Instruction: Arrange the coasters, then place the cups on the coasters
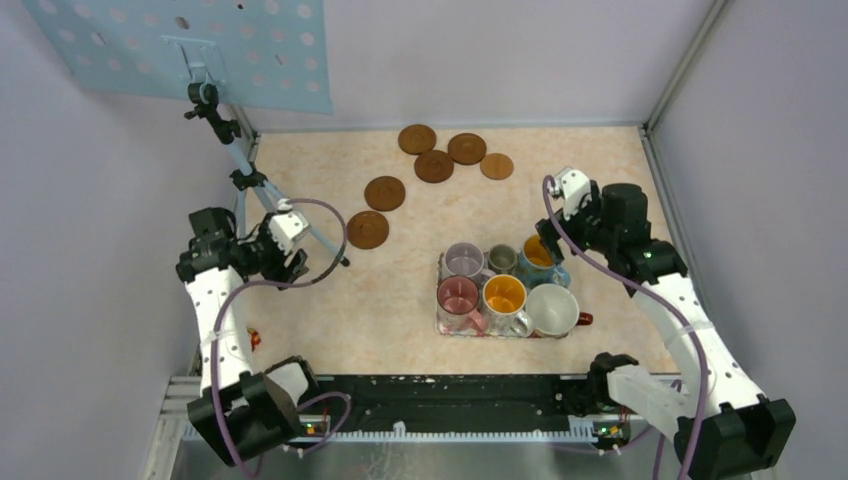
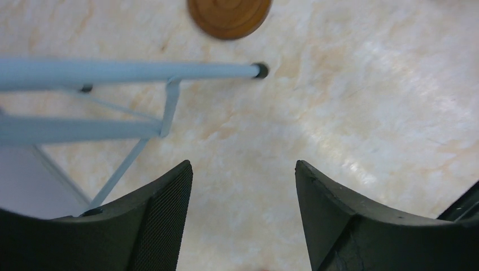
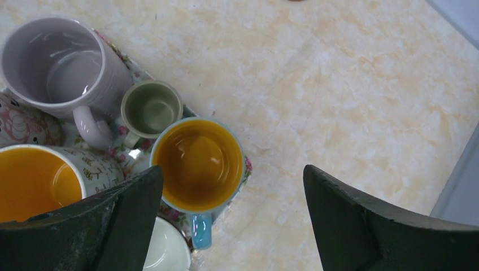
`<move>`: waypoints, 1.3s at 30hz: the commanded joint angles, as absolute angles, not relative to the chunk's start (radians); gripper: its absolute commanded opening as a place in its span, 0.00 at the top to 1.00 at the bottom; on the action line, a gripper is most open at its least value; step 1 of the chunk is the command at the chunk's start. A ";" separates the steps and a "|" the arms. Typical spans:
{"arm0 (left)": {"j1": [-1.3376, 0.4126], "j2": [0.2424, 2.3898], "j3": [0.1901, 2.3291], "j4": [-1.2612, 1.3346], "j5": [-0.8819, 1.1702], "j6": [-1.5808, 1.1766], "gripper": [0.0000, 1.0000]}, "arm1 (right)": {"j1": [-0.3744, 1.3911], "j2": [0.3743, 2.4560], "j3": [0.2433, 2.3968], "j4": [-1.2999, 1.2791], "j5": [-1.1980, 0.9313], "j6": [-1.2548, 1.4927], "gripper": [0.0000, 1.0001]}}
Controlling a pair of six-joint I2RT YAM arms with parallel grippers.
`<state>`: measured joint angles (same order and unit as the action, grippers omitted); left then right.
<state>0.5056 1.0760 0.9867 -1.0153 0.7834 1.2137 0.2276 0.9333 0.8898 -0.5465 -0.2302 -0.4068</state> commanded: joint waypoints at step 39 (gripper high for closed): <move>-0.431 2.067 1.832 -0.414 0.104 0.300 0.06 | 0.260 2.196 2.094 -0.588 -0.121 -0.049 0.12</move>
